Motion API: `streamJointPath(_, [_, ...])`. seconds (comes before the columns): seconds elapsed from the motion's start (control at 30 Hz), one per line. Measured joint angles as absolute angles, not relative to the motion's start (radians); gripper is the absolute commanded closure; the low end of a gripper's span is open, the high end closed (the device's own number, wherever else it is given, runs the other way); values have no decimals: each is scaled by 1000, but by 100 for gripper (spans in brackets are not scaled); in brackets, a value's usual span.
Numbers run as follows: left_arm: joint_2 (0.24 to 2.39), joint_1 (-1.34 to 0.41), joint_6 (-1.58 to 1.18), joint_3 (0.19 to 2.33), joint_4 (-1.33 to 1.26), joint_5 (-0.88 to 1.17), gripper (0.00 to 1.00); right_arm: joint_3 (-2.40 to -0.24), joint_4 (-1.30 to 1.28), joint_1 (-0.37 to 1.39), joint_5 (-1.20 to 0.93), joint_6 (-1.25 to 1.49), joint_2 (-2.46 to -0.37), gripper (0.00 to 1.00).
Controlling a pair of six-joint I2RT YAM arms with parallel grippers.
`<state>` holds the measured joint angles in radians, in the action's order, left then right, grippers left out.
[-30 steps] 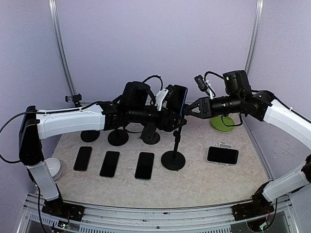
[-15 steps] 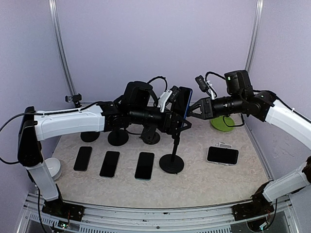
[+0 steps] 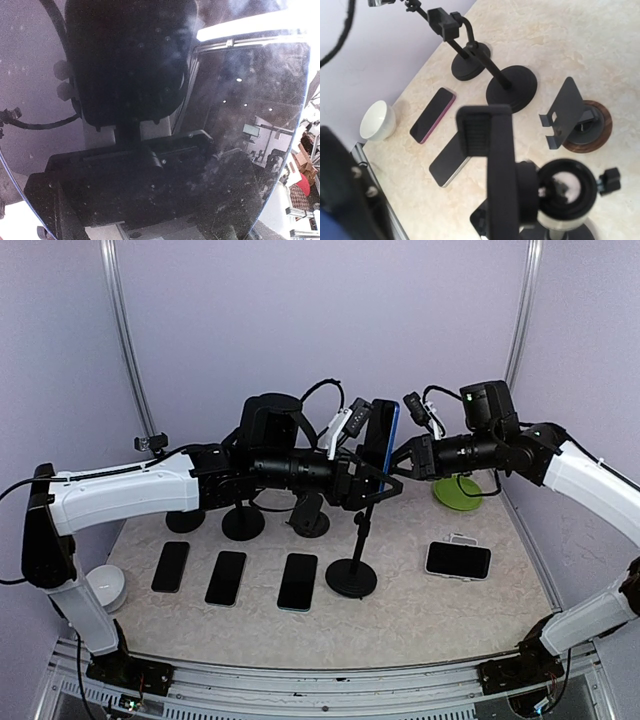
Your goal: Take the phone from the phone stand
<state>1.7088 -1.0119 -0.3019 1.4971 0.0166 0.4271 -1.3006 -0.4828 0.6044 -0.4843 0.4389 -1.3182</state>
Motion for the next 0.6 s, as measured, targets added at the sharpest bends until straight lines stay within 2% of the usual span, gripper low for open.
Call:
streamJointPath(0.27, [1666, -1007, -309, 1457, -10, 392, 77, -1343, -522, 604, -451, 436, -1336, 100])
streamJointPath(0.6, [1525, -950, -306, 1379, 2, 151, 79, -1437, -542, 601, -370, 383, -1394, 100])
